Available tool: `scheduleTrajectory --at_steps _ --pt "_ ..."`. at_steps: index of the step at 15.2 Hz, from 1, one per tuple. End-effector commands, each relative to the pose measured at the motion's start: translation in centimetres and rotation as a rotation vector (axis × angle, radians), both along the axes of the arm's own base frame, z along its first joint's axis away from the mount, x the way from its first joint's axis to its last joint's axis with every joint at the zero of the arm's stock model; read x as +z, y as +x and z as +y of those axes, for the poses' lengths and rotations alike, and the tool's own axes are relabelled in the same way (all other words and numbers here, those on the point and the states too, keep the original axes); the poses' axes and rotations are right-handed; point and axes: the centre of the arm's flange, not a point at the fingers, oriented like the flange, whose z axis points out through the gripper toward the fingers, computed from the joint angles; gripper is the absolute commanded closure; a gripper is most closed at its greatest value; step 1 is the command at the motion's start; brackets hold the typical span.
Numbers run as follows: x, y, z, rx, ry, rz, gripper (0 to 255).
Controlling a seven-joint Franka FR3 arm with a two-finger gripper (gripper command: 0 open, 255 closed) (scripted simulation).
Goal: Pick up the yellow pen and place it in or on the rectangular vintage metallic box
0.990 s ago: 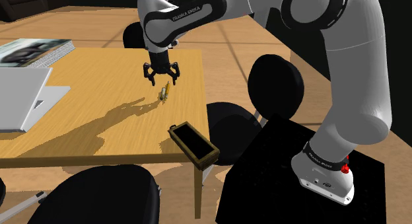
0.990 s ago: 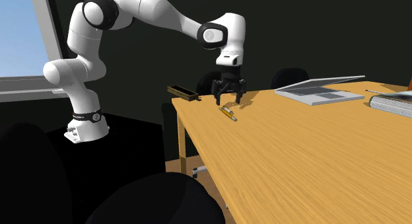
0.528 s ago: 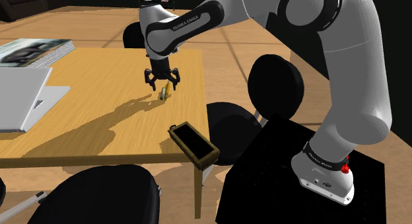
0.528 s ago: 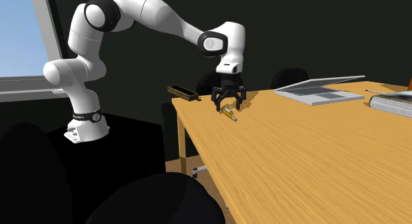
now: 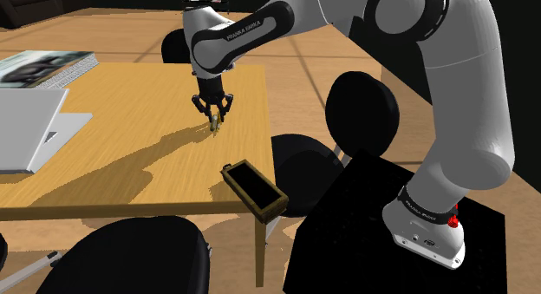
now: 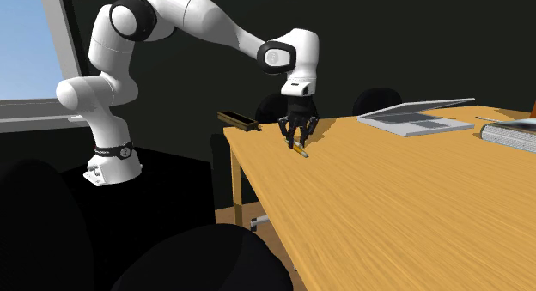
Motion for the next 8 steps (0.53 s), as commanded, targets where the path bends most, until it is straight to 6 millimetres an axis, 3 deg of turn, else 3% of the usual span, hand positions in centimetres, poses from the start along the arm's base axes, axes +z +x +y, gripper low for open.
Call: scheduleTrajectory --at_steps 1,8 --pt "-0.02 0.0 0.0 0.0 0.0 0.0 255" --pt "0.5 -0.01 0.0 0.0 0.0 0.0 255"
